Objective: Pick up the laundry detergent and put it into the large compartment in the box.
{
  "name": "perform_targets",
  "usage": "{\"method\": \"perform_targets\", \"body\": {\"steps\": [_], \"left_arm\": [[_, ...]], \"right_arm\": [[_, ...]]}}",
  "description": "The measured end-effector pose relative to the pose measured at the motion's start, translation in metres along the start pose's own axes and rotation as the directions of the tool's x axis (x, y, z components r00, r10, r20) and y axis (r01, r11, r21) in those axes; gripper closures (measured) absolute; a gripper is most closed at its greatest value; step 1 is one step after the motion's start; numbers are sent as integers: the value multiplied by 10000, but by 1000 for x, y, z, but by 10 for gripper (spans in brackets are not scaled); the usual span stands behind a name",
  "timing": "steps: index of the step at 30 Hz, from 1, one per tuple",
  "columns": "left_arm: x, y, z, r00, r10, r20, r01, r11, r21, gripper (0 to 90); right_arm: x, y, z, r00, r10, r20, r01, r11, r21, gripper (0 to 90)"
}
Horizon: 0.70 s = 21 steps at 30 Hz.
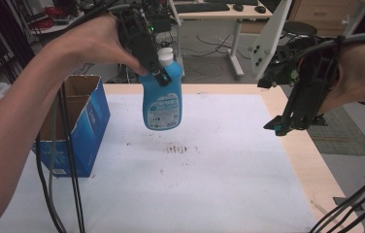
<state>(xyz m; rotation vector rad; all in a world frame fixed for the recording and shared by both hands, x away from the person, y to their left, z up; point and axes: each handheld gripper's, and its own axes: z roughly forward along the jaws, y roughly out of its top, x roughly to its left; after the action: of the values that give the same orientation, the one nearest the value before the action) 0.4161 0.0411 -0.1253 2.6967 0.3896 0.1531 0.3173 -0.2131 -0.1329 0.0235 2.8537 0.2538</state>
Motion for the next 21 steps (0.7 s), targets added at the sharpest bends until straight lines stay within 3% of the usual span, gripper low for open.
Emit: {"method": "perform_targets", "body": {"steps": [12, 21], "left_arm": [[11, -4, -53, 9985, -424, -343, 407, 9980, -488, 377], [22, -28, -74, 9921, -1082, -634, 1038, 9922, -686, 377]], "right_arm": [[-2, -4, -1, 10000, 47, 61, -47, 10000, -32, 123], [-4, -3, 4, 10000, 8, 74, -9, 10000, 60, 123]]}}
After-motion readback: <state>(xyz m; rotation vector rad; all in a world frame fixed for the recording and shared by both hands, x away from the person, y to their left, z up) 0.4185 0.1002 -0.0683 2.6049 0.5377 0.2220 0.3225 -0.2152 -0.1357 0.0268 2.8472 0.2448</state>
